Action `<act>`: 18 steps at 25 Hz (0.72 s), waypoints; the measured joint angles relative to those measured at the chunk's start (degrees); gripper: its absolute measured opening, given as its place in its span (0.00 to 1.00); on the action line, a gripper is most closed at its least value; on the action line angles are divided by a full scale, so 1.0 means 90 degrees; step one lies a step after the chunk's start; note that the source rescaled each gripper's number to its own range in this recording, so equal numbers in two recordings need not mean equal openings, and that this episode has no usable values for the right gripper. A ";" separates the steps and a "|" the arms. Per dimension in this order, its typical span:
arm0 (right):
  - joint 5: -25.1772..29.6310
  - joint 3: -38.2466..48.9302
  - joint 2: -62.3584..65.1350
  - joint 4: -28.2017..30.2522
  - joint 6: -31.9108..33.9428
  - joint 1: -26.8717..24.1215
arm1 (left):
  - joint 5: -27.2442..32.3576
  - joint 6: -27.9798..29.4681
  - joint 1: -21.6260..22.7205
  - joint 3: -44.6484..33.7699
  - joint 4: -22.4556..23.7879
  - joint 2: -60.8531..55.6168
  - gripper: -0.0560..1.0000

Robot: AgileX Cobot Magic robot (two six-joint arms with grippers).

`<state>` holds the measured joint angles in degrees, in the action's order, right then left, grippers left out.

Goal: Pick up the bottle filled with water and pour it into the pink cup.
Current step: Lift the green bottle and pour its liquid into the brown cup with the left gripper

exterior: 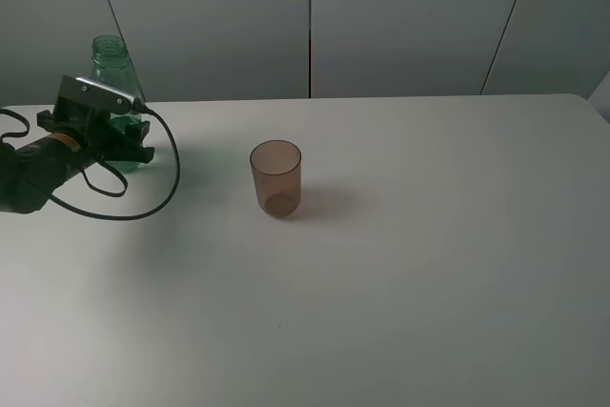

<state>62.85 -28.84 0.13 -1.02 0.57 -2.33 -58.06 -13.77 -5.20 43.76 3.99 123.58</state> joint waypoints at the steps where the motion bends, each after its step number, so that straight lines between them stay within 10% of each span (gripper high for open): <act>1: 0.0000 0.0000 0.0000 0.0000 0.0000 0.0000 | 0.0011 0.0070 0.0000 0.0000 0.0130 -0.0017 0.48; 18: 0.0000 0.0000 0.0000 0.0000 0.0000 0.0000 | 0.1086 0.0328 0.0000 0.0913 0.2614 -0.1208 0.48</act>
<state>62.85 -28.84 0.13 -1.02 0.57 -2.33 -48.28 -10.82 -5.20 51.97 27.52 112.71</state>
